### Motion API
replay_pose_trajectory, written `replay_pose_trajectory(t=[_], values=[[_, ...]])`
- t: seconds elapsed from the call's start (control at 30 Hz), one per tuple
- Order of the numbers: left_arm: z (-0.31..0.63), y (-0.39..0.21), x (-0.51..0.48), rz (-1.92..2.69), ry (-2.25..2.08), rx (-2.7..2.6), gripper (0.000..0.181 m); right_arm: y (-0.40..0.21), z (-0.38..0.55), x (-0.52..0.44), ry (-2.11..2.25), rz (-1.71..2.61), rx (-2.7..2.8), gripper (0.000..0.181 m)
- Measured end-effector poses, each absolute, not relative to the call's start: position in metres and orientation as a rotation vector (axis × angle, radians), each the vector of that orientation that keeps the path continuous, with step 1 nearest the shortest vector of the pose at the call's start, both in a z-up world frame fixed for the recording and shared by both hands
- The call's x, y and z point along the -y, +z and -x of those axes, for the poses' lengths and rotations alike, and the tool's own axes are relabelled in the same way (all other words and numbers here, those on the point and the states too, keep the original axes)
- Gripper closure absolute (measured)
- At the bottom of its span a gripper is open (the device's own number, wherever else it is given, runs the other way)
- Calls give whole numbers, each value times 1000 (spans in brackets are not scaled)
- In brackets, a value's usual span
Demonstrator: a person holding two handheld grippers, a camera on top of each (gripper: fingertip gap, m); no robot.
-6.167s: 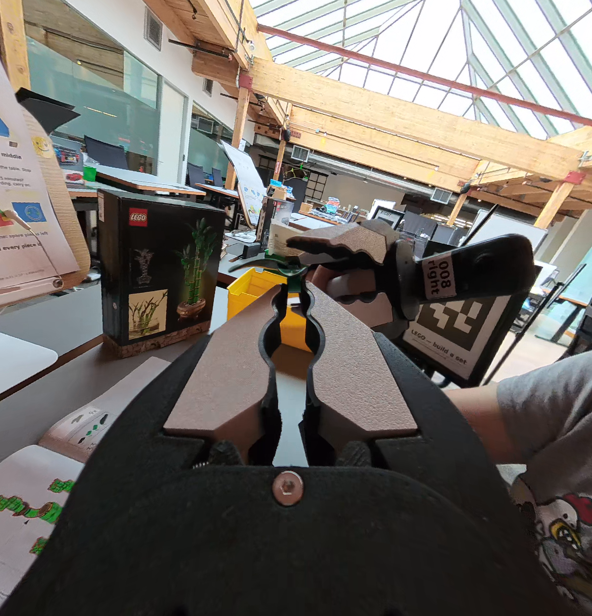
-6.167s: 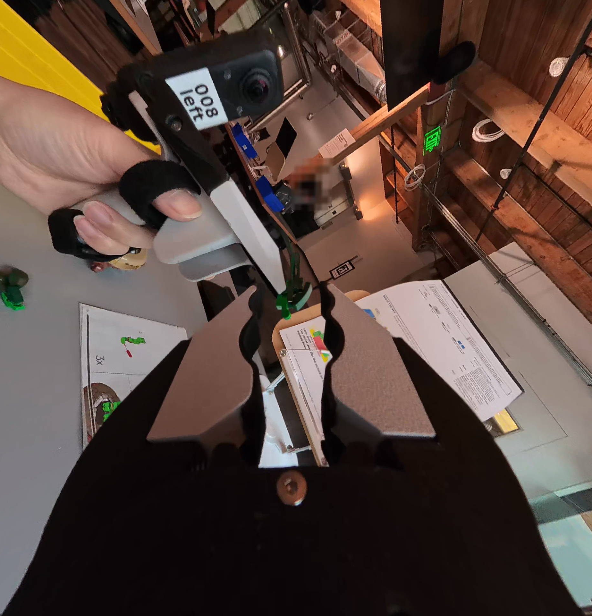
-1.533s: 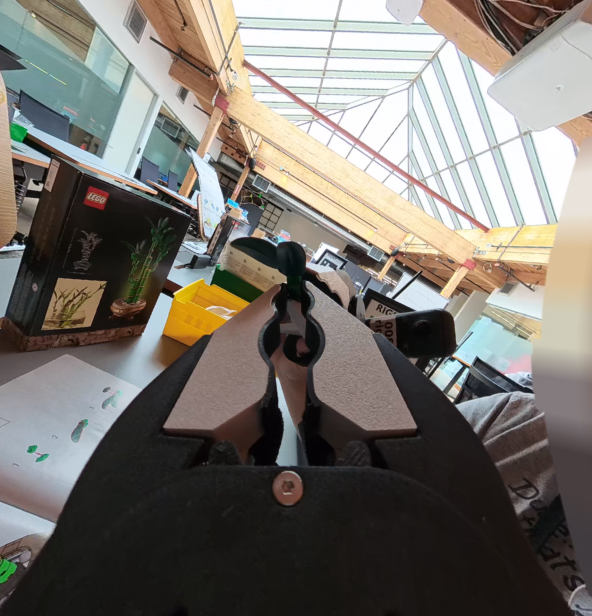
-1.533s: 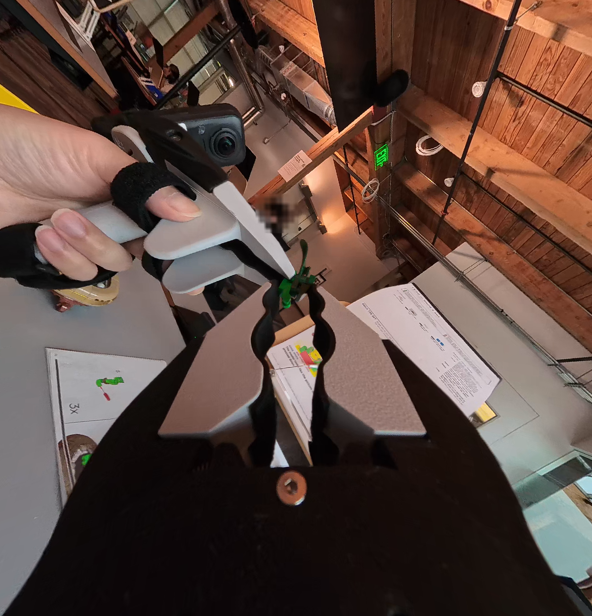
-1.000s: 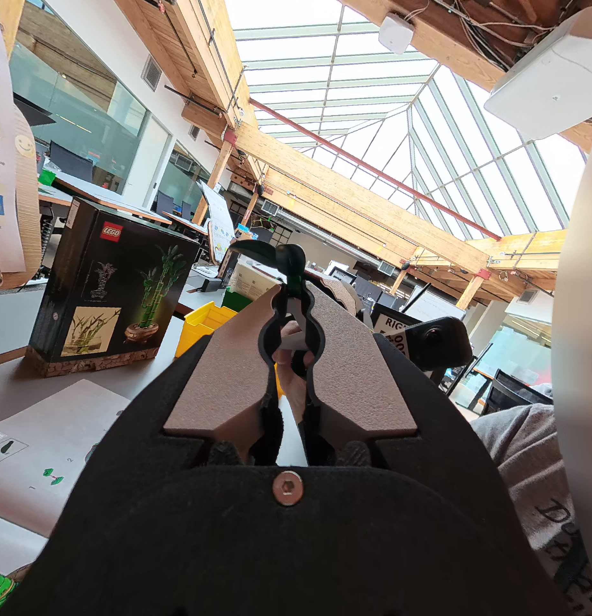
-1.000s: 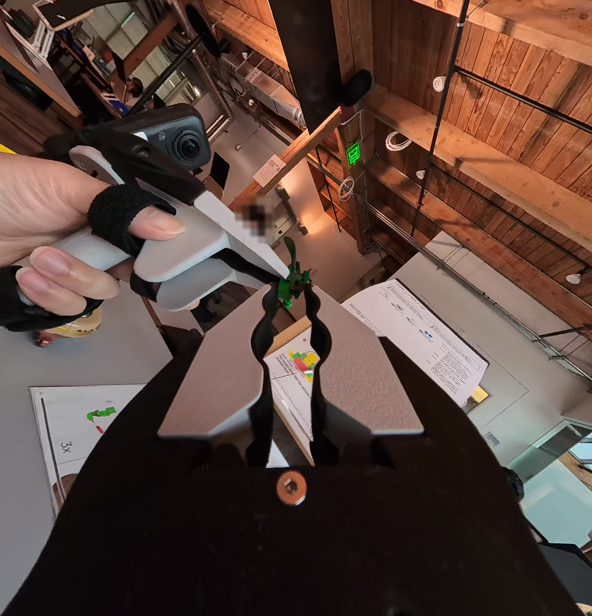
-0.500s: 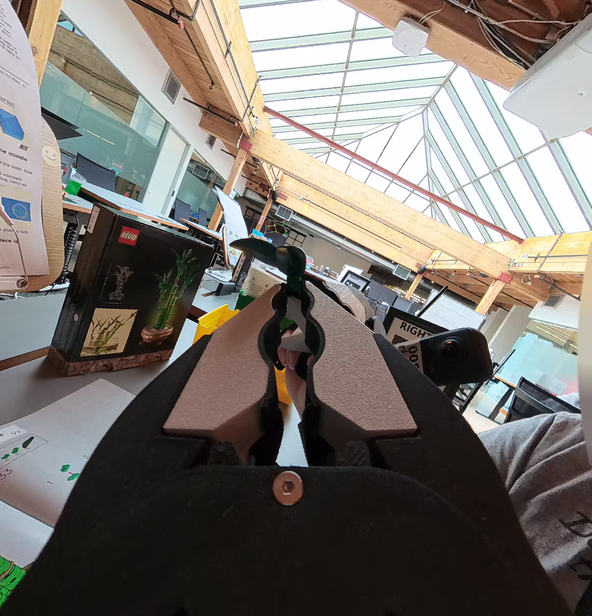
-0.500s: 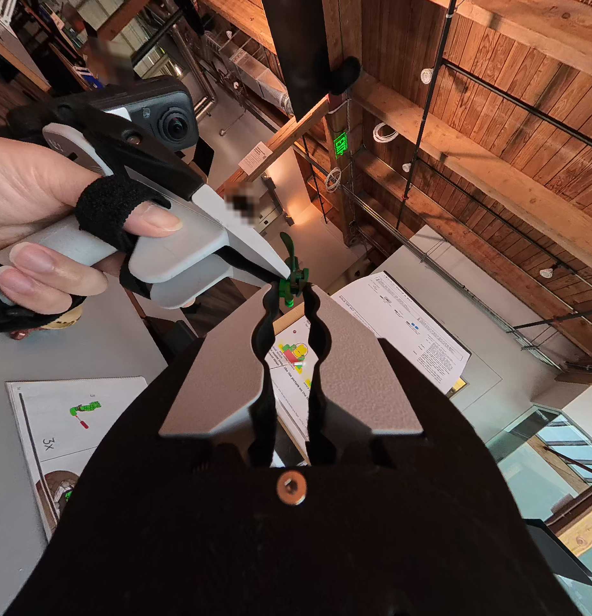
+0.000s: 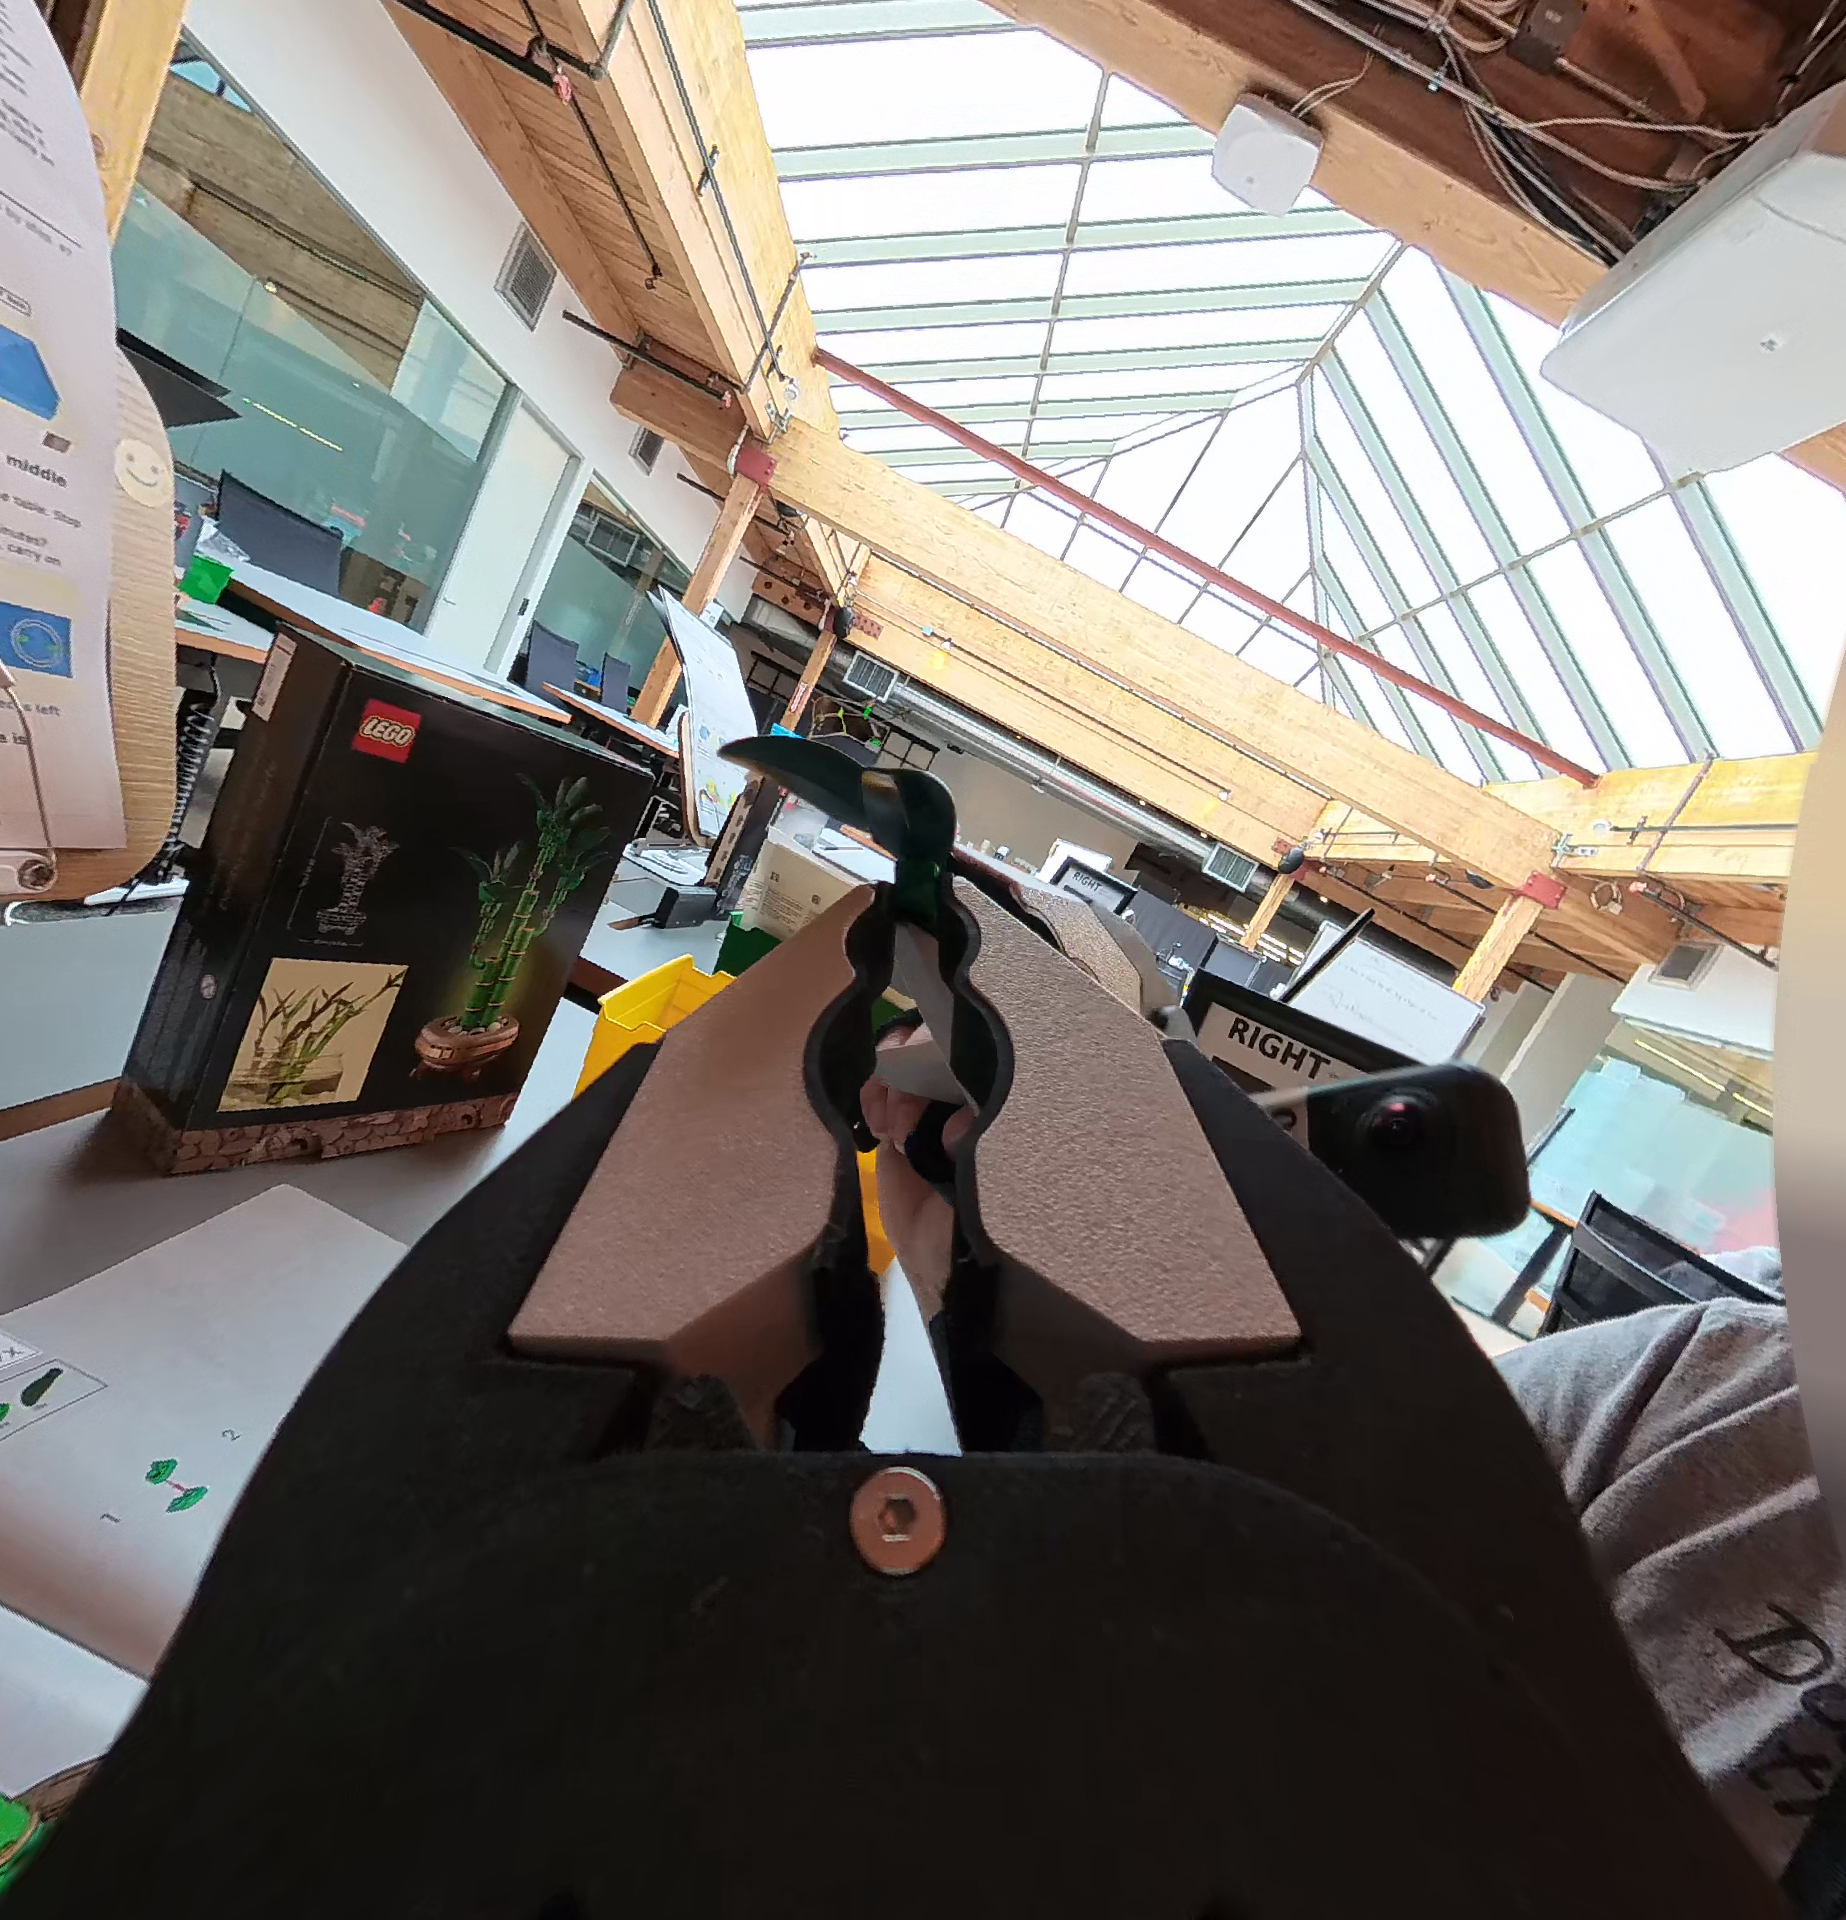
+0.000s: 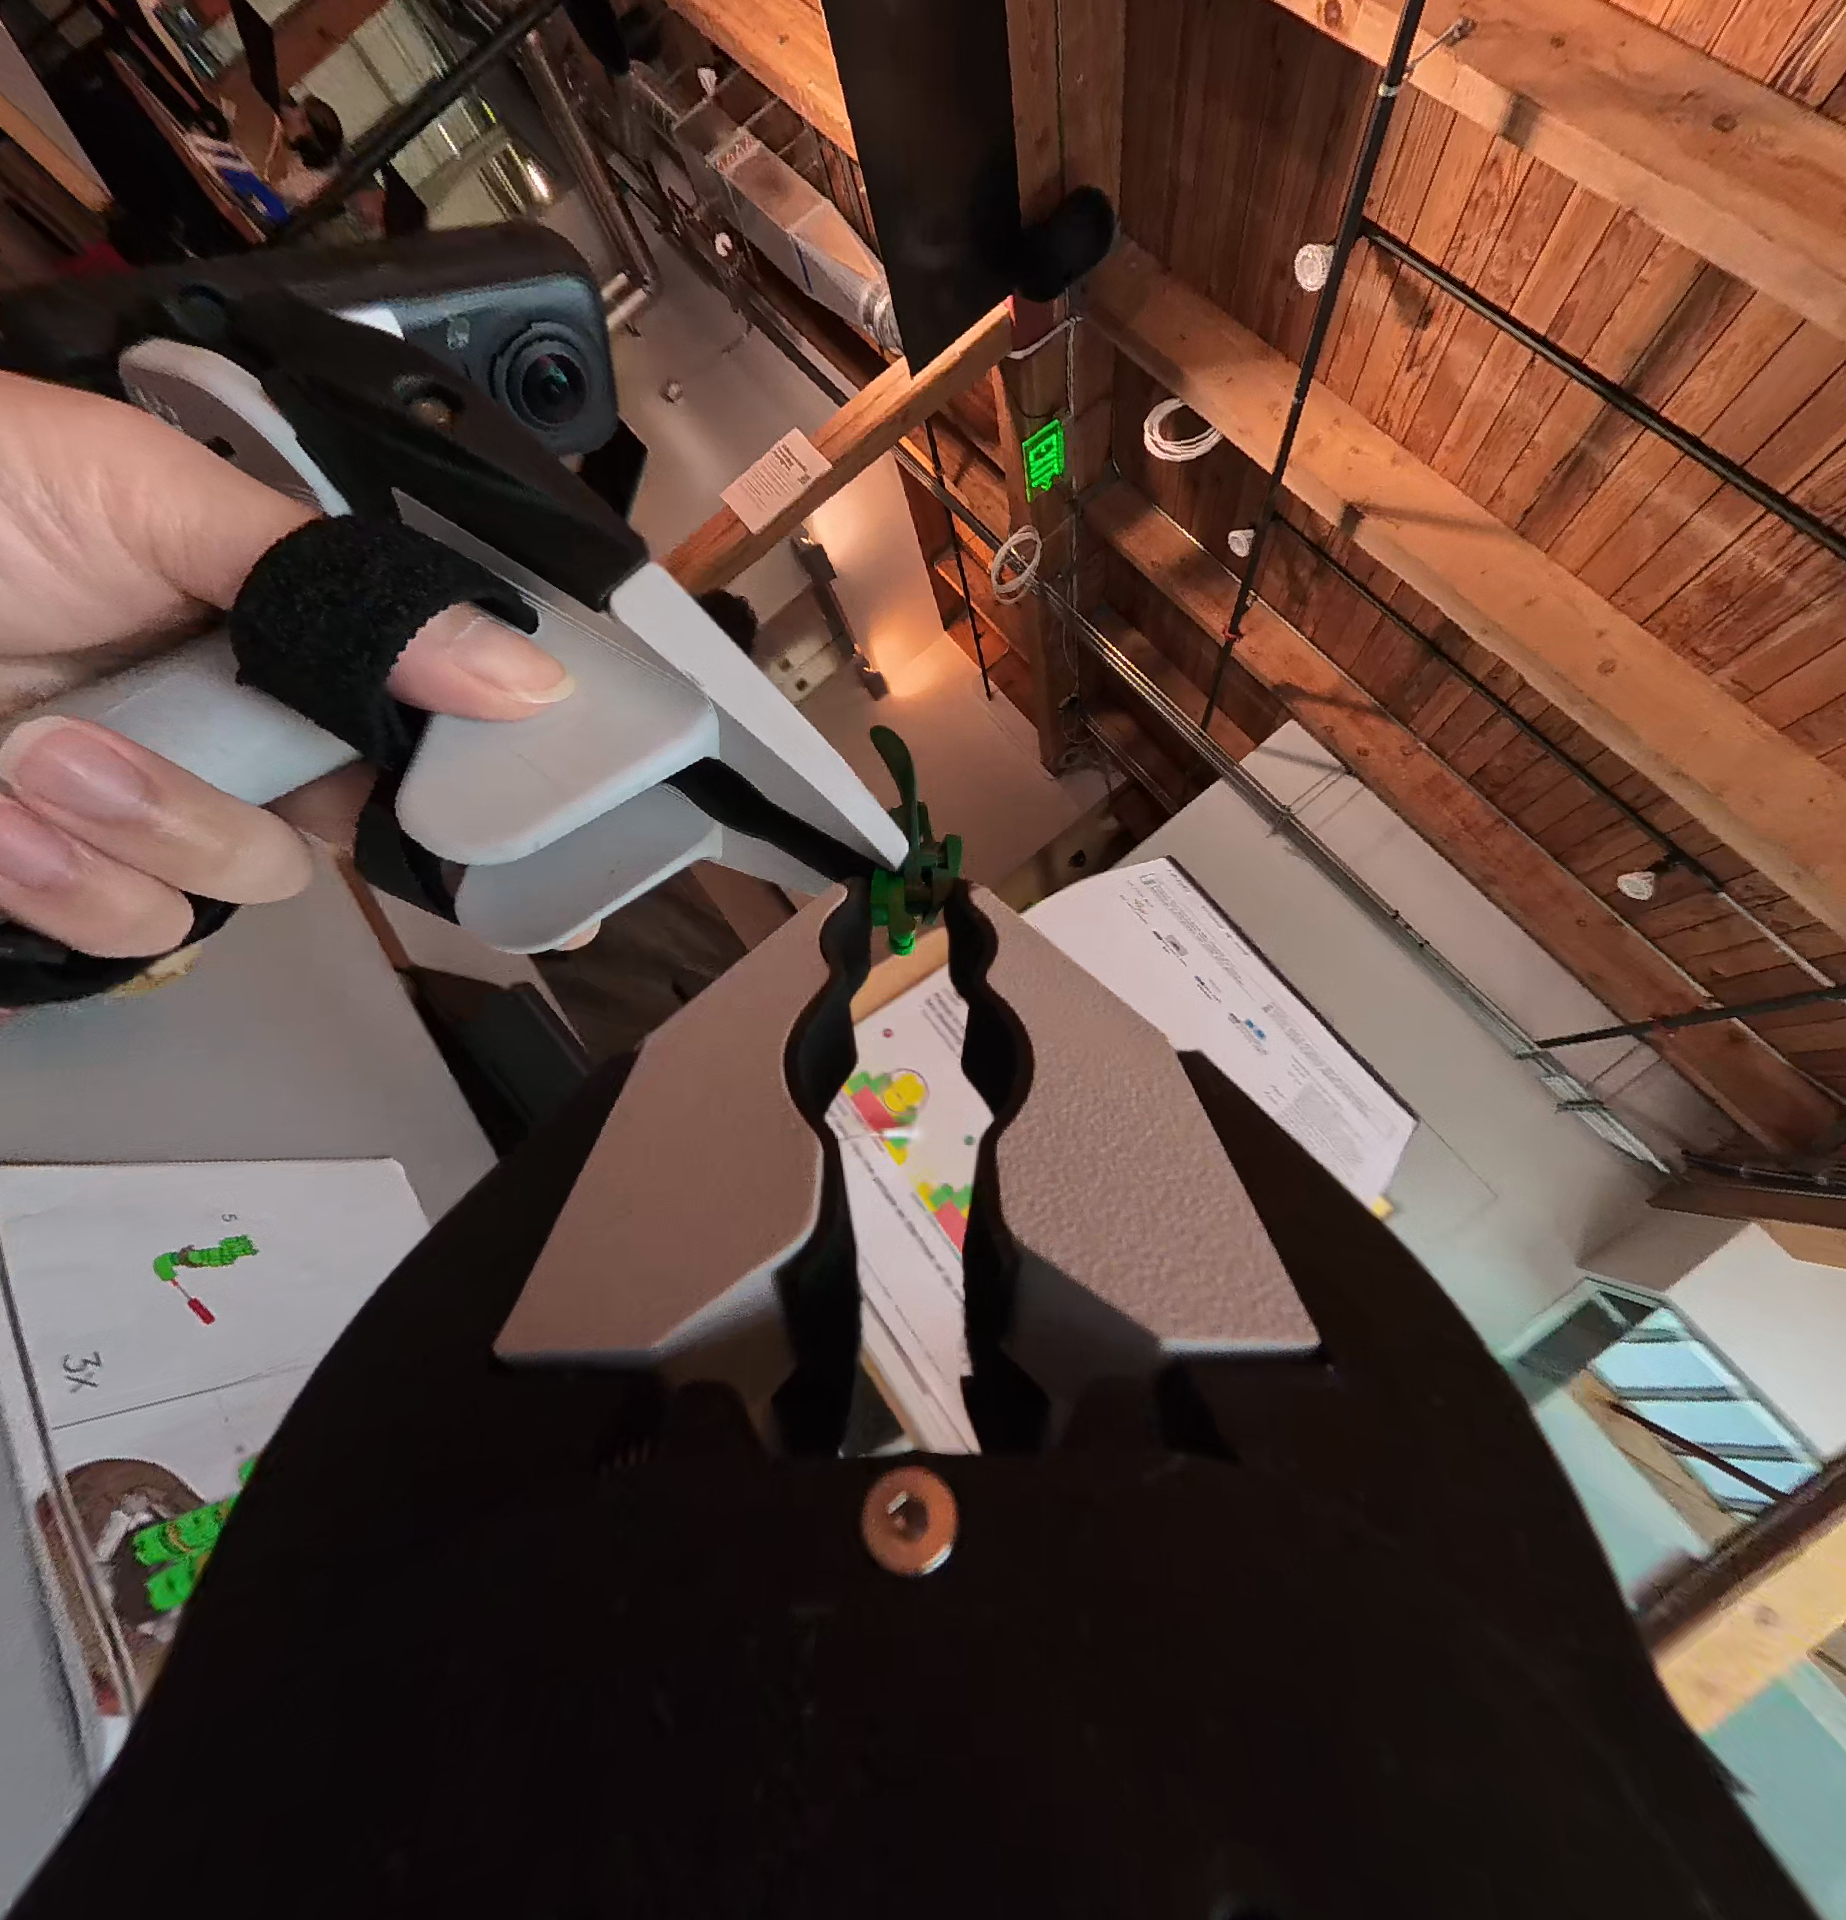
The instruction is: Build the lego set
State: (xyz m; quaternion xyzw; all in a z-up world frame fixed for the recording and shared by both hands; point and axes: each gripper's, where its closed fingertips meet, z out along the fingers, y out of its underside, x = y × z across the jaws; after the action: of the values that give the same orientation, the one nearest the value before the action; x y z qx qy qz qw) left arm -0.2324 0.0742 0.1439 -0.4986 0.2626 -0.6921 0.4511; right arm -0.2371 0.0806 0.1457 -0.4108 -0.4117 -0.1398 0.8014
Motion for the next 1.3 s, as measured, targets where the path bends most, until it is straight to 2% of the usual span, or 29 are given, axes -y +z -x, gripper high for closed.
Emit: replay_pose_trajectory(t=[0.03,0.3,0.43,0.5,0.63,0.77,1.0,1.2,1.3], values=[[233,144,-74,1232,-1702,-668,176,146,238,-80,-254,881,893,168],[241,145,-62,1194,-1646,-855,176,146,244,-68,214,980,984,161],[249,144,-65,1183,-1540,-899,176,159,230,-56,563,1014,946,148],[251,143,-67,1180,-1482,-917,176,170,220,-52,668,997,894,152],[252,146,-48,1070,-1346,-1063,175,173,215,-48,1220,1119,815,158],[251,148,-37,1001,-1285,-1121,175,168,218,-43,1614,1135,793,151],[253,150,-33,982,-1316,-1123,175,142,248,-40,1275,1166,994,155],[251,150,-31,987,-1337,-1128,175,145,255,-37,1171,1080,1005,176],[251,150,-31,987,-1347,-1125,176,145,256,-37,1112,1057,1013,175]])
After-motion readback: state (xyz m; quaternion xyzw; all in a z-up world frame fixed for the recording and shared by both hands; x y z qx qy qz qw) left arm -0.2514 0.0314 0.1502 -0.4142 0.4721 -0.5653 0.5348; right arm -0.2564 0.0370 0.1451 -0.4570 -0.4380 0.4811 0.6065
